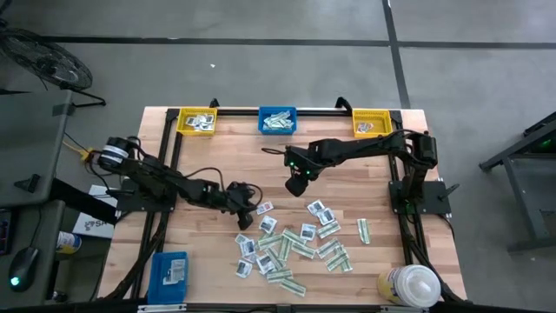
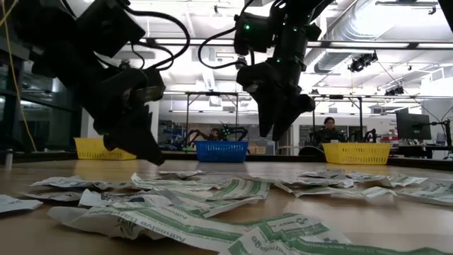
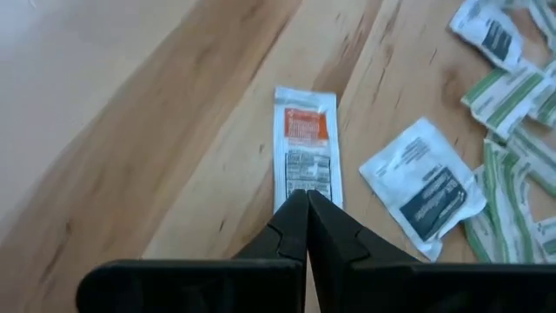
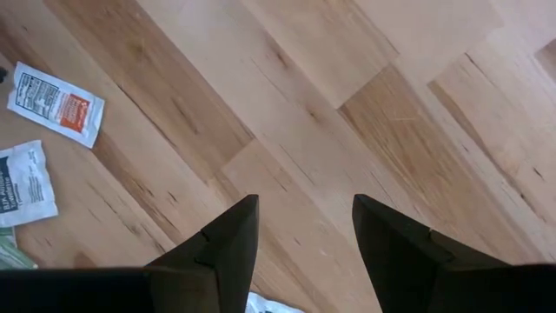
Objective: Pick & Place First Aid Supplies
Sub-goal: Put the orange ointment pack into the right yellow bin
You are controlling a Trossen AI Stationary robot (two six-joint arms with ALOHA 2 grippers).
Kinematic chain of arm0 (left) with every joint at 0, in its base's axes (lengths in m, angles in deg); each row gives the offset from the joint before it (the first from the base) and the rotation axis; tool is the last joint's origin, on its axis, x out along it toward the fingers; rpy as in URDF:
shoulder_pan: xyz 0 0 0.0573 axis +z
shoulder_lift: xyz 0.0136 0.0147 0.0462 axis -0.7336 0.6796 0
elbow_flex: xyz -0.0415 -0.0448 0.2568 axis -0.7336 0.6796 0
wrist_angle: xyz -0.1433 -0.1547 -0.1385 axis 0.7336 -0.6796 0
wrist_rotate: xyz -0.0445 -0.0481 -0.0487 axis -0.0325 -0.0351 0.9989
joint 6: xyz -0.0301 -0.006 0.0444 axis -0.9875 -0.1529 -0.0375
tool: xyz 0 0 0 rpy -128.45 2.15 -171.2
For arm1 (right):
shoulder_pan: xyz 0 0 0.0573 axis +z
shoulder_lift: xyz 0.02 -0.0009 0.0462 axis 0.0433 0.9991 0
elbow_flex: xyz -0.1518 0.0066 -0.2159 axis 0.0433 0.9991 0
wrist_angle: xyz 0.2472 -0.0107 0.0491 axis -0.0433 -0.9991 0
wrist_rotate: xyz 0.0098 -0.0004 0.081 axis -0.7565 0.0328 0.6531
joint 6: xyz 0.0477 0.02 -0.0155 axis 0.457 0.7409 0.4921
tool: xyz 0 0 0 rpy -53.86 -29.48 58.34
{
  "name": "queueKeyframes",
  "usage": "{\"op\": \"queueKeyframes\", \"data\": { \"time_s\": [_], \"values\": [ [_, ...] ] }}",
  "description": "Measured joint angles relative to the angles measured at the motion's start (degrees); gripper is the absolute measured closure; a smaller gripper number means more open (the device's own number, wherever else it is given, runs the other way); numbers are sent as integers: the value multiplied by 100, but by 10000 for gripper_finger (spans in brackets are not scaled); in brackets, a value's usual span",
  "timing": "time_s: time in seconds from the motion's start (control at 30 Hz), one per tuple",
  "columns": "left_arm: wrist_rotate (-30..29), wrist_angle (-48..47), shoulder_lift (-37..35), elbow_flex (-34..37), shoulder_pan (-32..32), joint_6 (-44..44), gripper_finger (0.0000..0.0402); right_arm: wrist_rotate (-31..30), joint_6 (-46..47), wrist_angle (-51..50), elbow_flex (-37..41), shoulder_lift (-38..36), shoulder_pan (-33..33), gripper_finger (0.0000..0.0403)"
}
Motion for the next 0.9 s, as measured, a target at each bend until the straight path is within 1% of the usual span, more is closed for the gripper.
{"op": "queueKeyframes", "data": {
  "time_s": [0.3, 0.37, 0.4, 0.53, 0.6, 0.7, 0.83, 0.9],
  "values": [
    [42, 137, 360, -13, 0, -4, 401, 11, 20, -1, 0, 0, 0, 222],
    [47, 146, 456, -21, 0, -25, 401, 111, 15, 17, 0, 0, 0, 222],
    [55, 130, 502, -20, 0, -58, 401, 241, 15, 41, 0, 0, 0, 222],
    [58, 107, 671, -26, 0, -181, 401, 1147, 156, 509, 0, 2, 131, 222],
    [59, 128, 724, -33, 0, -203, 401, 1332, 367, 894, -1, 2, 296, 222],
    [60, 111, 733, -31, 0, -201, 401, 1208, 686, 1372, -2, 2, 510, 222],
    [28, 116, 742, -26, 0, -201, 401, 657, 1069, 1599, 0, 4, 659, 222],
    [20, 116, 743, -23, 0, -202, 401, 548, 1211, 1900, 132, 11, 700, 222]
  ]
}}
